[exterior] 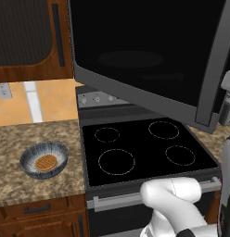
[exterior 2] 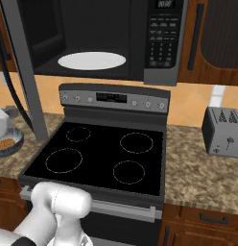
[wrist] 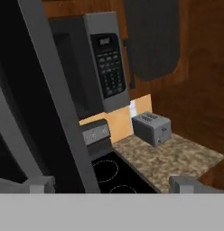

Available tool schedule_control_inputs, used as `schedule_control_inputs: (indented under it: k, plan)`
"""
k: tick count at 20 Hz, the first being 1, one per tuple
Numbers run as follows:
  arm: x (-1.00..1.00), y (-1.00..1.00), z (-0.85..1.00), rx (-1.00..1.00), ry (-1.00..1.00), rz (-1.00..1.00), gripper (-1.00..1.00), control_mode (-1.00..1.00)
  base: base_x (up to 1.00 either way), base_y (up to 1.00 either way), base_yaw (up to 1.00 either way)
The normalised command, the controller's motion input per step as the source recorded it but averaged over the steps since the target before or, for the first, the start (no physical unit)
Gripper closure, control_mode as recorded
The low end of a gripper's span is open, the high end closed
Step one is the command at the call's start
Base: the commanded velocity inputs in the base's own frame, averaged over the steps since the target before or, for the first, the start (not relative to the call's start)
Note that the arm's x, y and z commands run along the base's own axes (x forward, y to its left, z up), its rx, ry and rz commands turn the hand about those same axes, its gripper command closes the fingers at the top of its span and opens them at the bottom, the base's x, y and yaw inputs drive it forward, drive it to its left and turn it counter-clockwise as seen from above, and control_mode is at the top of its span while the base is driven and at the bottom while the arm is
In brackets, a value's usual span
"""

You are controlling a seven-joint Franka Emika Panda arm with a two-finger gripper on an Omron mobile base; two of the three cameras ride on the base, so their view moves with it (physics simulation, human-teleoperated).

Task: Open the microwave, place the bowl with waffle inside the microwave, then close the microwave door and turn it on.

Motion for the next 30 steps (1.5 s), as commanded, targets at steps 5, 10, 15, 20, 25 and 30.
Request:
schedule_control_inputs:
  k: [5,10,15,20,25,30]
  plan:
    - [-0.45,-0.22,-0.21,0.19,-0.15,0.9,-1.0,-1.0,0.0,0.0,0.0]
    - [0.06,-0.24,-0.2,0.16,-0.1,0.88,-1.0,-1.0,0.0,0.0,0.0]
    - [0.48,-0.48,-0.06,0.16,-0.13,0.71,-1.0,-1.0,0.0,0.0,0.0]
    - [0.42,-0.24,-0.32,0.12,-0.16,0.17,-1.0,-1.0,0.0,0.0,0.0]
    - [0.88,0.0,-0.4,0.11,-0.01,0.02,-1.0,-1.0,0.0,0.0,0.0]
    - [0.97,0.03,-0.12,0.16,0.04,0.15,-1.0,-1.0,0.0,0.0,0.0]
